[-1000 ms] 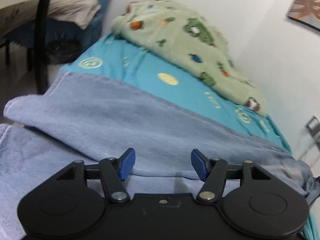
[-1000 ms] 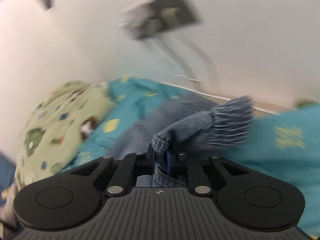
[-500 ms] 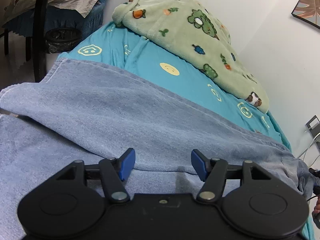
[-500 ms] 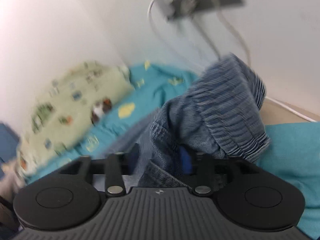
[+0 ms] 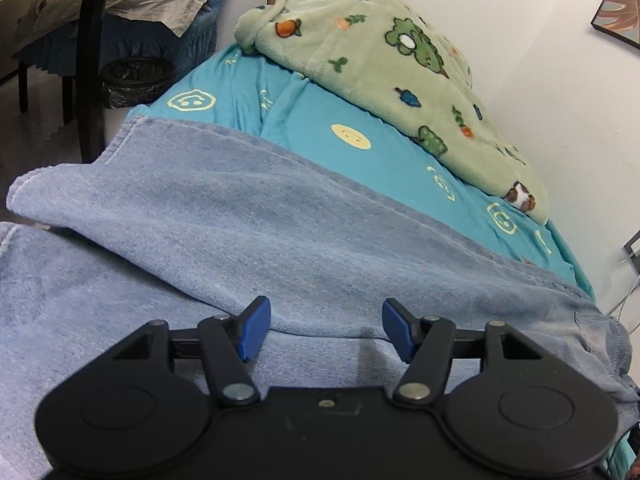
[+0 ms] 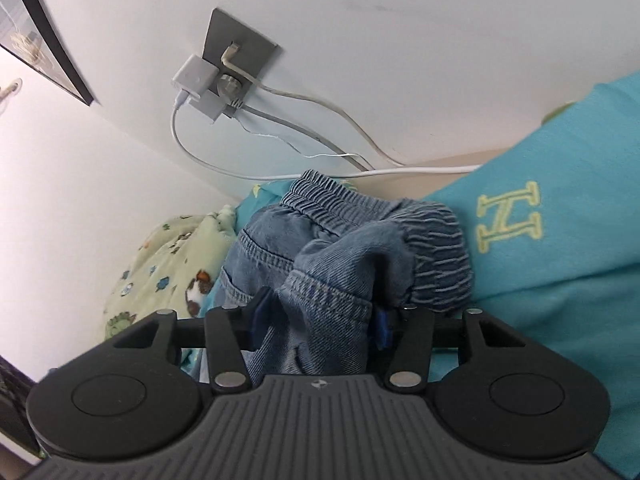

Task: Fold clothes
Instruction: 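Lift the striped denim garment by its cuff with the right gripper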

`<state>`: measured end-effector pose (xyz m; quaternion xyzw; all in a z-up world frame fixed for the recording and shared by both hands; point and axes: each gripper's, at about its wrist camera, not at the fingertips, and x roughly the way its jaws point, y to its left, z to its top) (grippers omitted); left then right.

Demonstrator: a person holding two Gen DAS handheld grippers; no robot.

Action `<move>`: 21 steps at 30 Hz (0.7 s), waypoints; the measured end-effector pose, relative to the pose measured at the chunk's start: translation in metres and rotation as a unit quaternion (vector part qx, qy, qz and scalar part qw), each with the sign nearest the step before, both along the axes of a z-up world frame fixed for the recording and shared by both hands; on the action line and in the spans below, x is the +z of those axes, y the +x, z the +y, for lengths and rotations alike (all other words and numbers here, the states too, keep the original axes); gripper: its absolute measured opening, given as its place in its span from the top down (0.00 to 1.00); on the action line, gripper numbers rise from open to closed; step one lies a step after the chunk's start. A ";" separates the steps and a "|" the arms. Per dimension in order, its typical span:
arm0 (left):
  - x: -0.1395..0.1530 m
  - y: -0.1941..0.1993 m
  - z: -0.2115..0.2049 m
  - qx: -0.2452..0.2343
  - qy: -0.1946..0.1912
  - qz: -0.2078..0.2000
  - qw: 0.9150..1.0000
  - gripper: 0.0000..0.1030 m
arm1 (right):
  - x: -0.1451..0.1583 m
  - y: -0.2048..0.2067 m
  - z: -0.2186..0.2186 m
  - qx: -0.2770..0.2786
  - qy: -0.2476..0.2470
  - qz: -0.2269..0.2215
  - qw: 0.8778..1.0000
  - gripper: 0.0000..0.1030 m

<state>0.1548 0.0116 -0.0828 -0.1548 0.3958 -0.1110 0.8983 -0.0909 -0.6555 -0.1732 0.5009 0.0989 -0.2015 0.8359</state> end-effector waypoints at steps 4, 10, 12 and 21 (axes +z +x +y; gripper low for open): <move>-0.002 0.002 -0.001 -0.002 0.004 0.003 1.000 0.43 | 0.002 -0.023 -0.001 -0.007 -0.009 -0.022 1.000 0.50; -0.004 0.003 -0.002 -0.005 0.002 0.005 1.000 0.43 | 0.004 -0.037 -0.004 -0.023 -0.106 0.107 0.988 0.48; -0.003 0.004 -0.002 -0.007 0.000 0.005 1.000 0.43 | 0.001 -0.023 -0.004 0.013 -0.138 0.154 0.978 0.48; -0.004 0.005 -0.003 -0.004 0.000 0.009 1.000 0.43 | -0.003 0.008 -0.026 0.034 -0.089 0.082 0.992 0.42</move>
